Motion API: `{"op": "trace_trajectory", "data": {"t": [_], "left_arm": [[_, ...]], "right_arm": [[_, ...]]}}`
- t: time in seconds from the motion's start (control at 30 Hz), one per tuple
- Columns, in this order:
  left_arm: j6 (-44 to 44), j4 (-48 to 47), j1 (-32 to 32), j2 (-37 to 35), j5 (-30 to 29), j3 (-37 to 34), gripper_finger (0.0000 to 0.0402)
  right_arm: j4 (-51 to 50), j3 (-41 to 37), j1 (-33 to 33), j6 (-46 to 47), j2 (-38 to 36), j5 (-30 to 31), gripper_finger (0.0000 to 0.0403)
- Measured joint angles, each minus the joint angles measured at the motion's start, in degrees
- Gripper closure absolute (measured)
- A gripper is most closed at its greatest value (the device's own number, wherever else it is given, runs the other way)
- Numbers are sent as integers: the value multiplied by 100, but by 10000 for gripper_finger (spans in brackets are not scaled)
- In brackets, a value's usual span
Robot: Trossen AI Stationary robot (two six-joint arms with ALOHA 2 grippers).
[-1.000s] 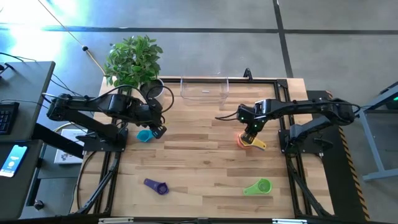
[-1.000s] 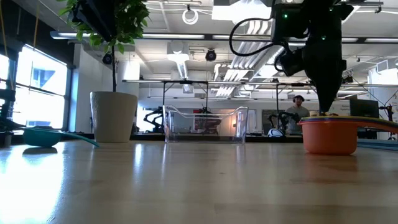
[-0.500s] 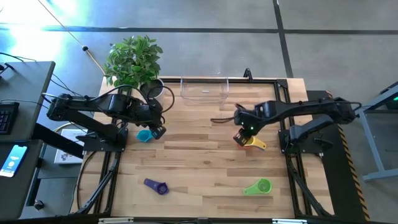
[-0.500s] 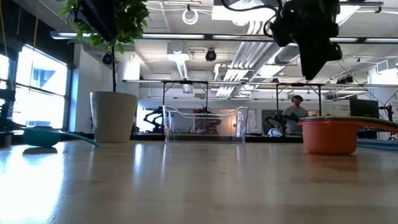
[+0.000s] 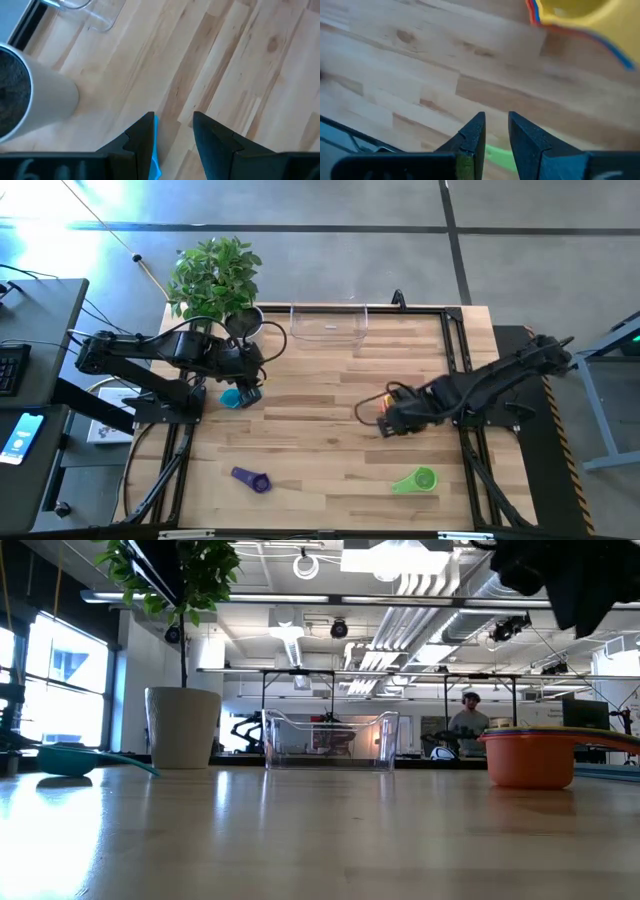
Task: Nest measuring cups in basket
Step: Stack the green measuring cup on top of the yellow measuring cup
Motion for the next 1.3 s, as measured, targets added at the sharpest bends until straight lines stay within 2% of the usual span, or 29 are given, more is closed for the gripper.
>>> {"op": "trace_trajectory", "data": {"t": [0.17,0.33,0.43,0.67,0.9,1.1,1.2,1.3], "left_arm": [[196,2,0,0,-1,0,275],[377,3,0,0,0,0,275],[431,4,0,0,0,0,275],[435,4,0,0,0,0,275],[435,4,0,0,0,0,275],[414,9,2,0,0,0,275],[162,17,1,0,1,0,275],[-34,48,1,0,2,0,275]], "right_arm": [[-13,0,676,1298,0,417,327],[-84,0,1211,1819,0,656,327],[-98,0,1492,2035,0,566,327],[-107,0,2248,3422,135,401,327],[12,0,2645,2763,505,396,327],[404,0,2850,2258,788,41,327],[450,0,3011,2359,955,-294,327],[448,0,3208,2510,1133,-360,327]]}}
